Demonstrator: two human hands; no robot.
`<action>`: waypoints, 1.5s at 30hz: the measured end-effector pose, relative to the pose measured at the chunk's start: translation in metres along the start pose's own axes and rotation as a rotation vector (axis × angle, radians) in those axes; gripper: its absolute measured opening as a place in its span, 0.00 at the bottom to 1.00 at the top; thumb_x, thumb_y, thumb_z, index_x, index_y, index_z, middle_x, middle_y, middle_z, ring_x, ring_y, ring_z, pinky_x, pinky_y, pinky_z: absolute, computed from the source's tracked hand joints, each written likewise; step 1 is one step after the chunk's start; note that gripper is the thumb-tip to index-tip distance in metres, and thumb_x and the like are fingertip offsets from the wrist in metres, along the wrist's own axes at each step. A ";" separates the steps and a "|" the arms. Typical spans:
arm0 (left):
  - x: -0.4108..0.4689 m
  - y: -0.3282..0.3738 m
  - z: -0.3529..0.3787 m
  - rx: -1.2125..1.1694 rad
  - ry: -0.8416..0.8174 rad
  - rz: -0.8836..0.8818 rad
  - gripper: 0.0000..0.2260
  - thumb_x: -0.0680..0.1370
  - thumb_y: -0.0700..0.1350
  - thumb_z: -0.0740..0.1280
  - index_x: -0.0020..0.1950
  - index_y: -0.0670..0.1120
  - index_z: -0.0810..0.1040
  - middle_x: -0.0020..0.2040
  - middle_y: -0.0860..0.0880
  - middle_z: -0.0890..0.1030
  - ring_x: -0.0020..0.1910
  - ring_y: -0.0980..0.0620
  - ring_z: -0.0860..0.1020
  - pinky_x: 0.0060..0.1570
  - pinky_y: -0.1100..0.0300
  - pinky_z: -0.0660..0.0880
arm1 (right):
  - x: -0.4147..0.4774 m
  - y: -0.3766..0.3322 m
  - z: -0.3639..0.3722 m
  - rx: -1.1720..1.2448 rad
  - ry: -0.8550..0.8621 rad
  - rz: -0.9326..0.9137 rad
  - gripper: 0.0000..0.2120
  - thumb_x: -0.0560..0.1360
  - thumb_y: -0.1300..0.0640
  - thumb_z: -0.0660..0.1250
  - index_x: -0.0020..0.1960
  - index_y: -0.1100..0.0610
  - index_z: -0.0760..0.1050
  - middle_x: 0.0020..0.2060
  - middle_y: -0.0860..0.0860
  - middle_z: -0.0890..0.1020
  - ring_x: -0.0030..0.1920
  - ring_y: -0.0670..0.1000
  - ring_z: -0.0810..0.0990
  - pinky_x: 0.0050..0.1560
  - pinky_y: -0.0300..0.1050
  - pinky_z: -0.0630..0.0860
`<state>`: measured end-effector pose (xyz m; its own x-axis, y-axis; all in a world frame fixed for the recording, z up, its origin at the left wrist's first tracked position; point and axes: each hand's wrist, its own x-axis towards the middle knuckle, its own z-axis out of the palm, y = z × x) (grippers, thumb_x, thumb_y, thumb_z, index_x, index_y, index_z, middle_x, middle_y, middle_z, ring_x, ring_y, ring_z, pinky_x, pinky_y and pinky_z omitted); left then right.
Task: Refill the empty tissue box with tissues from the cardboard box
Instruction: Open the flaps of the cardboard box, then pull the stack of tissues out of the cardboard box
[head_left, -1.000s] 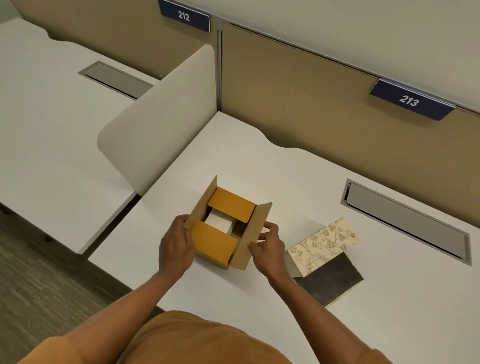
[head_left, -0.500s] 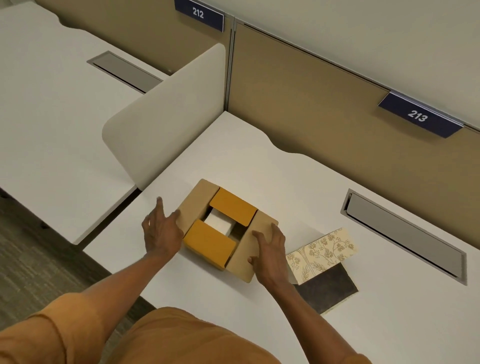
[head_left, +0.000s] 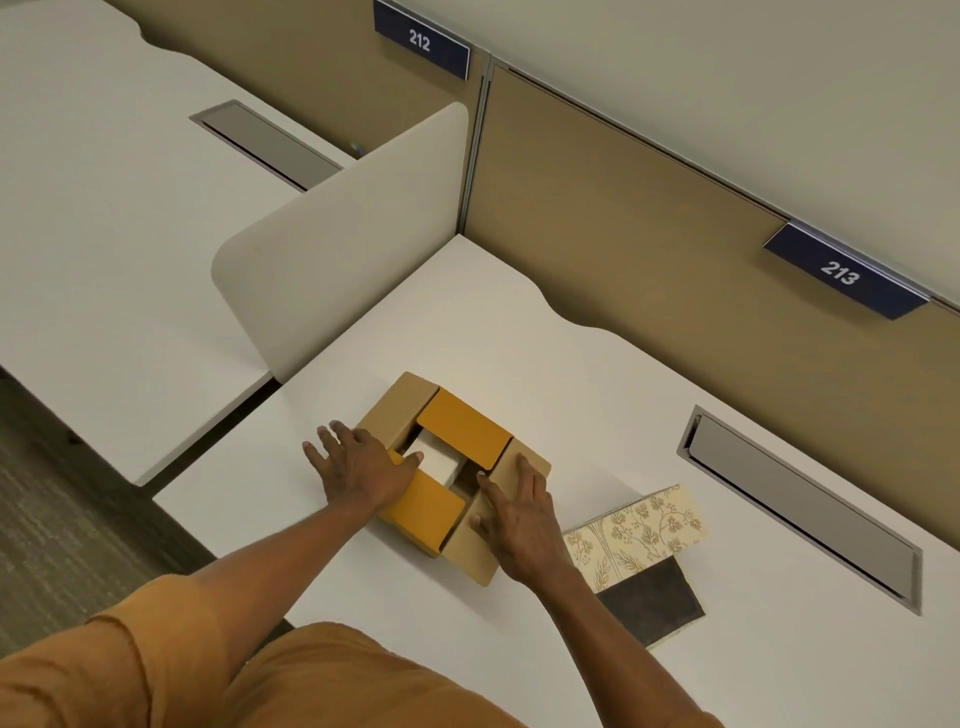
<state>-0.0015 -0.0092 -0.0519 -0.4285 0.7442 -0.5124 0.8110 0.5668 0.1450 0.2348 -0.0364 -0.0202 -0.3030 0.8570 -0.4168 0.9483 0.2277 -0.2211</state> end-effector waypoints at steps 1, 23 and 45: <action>-0.001 0.002 -0.001 -0.020 -0.005 -0.010 0.53 0.77 0.75 0.64 0.87 0.37 0.55 0.89 0.33 0.50 0.89 0.33 0.45 0.85 0.31 0.41 | 0.000 -0.001 -0.002 -0.011 0.006 0.002 0.31 0.88 0.39 0.56 0.88 0.46 0.57 0.88 0.63 0.46 0.87 0.65 0.50 0.84 0.60 0.62; -0.028 -0.053 -0.005 0.124 -0.141 0.335 0.57 0.74 0.67 0.77 0.88 0.45 0.47 0.90 0.41 0.41 0.90 0.42 0.40 0.87 0.35 0.42 | 0.074 0.015 -0.047 0.118 0.146 0.123 0.38 0.86 0.37 0.61 0.89 0.52 0.53 0.87 0.64 0.54 0.85 0.66 0.57 0.80 0.64 0.68; -0.036 -0.053 0.010 0.312 0.041 0.399 0.59 0.72 0.71 0.75 0.88 0.43 0.48 0.90 0.40 0.52 0.90 0.41 0.50 0.88 0.38 0.45 | 0.083 -0.018 -0.013 0.183 0.168 0.163 0.36 0.86 0.46 0.65 0.84 0.67 0.59 0.87 0.66 0.53 0.89 0.65 0.48 0.88 0.58 0.52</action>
<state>-0.0252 -0.0695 -0.0496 -0.0713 0.8981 -0.4340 0.9924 0.1075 0.0592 0.1941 0.0372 -0.0392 -0.1139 0.9434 -0.3115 0.9457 0.0069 -0.3250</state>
